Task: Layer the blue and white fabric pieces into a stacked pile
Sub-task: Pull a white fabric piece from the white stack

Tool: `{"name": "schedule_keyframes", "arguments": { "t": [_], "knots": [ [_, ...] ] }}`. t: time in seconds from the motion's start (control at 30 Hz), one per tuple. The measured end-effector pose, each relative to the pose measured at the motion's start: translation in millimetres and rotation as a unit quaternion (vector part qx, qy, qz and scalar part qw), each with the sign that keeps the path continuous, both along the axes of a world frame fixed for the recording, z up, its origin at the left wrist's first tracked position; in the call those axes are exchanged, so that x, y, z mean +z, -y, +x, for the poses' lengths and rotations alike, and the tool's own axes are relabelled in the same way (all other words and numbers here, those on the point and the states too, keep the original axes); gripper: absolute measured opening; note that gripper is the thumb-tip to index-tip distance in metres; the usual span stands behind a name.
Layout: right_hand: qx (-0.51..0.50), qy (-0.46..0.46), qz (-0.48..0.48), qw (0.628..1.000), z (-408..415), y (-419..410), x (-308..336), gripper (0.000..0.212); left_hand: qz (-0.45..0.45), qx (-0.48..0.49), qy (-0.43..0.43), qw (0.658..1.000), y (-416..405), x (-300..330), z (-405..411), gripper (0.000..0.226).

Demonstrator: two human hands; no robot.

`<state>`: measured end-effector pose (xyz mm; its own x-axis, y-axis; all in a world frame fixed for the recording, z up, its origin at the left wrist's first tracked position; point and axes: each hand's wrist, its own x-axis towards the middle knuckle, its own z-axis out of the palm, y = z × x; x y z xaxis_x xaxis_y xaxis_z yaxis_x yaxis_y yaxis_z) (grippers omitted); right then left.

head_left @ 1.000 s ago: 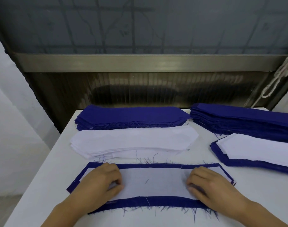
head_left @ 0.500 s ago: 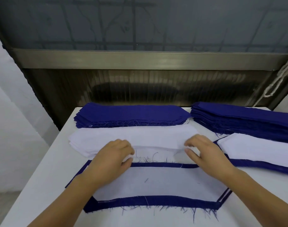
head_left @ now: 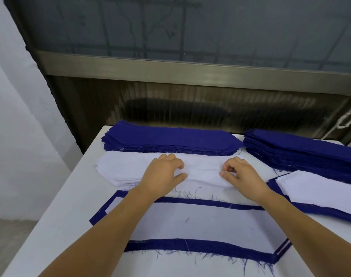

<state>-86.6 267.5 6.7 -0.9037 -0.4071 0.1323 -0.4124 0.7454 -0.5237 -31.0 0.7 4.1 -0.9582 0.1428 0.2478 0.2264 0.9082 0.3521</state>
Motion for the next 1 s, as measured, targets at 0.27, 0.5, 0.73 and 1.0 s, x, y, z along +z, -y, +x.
{"name": "schedule_keyframes", "arguments": {
  "t": [0.27, 0.5, 0.73, 1.0],
  "knots": [
    [-0.007, 0.099, -0.059, 0.993, -10.9, 0.7, 8.3, 0.013, 0.001, 0.022, 0.036, 0.999, -6.8, 7.4, -4.7, 0.042],
    [-0.037, 0.143, -0.067, 0.987, -14.8, 2.7, 13.7, 0.022, 0.074, 0.038, 0.030, 0.996, -13.5, 3.0, -6.1, 0.025],
    [-0.040, 0.081, 0.002, 0.996, -17.8, 3.8, 8.7, 0.027, 0.083, 0.034, 0.038, 0.995, -15.9, 9.2, -4.0, 0.020],
    [-0.023, -0.019, 0.055, 0.998, -9.0, 8.1, 8.7, 0.010, 0.123, 0.101, 0.069, 0.985, -21.5, 18.9, -8.2, 0.012]
  ]
}}
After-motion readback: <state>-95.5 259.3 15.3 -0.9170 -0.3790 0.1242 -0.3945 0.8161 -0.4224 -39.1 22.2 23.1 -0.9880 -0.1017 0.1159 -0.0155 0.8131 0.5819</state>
